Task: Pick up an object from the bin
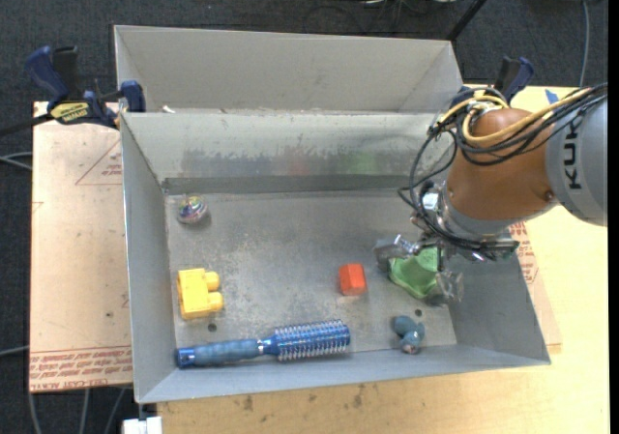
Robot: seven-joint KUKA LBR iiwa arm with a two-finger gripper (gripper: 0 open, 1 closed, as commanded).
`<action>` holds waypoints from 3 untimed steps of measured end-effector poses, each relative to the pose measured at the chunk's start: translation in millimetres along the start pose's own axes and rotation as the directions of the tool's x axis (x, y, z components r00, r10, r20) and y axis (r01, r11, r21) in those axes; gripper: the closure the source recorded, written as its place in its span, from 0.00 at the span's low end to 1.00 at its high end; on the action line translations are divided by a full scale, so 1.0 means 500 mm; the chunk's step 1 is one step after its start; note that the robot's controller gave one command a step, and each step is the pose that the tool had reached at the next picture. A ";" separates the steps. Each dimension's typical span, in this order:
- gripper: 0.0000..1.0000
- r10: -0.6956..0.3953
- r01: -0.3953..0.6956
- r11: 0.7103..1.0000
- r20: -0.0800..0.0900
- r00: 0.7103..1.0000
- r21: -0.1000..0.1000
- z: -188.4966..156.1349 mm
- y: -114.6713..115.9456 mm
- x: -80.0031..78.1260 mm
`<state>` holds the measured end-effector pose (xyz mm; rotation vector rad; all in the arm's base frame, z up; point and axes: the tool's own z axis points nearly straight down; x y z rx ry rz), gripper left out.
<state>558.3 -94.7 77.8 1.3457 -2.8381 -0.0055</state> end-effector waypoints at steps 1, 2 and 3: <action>0.00 0.010 -0.010 1.000 0.005 1.000 0.008 0.015 -0.118 -0.048; 1.00 0.009 -0.009 1.000 0.007 1.000 0.006 0.010 -0.117 -0.050; 1.00 -0.203 0.203 0.979 0.003 0.979 0.014 -0.344 -0.132 -0.023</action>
Offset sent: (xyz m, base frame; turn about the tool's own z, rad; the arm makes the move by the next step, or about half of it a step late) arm 0.0584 -0.0197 -0.0078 0.0052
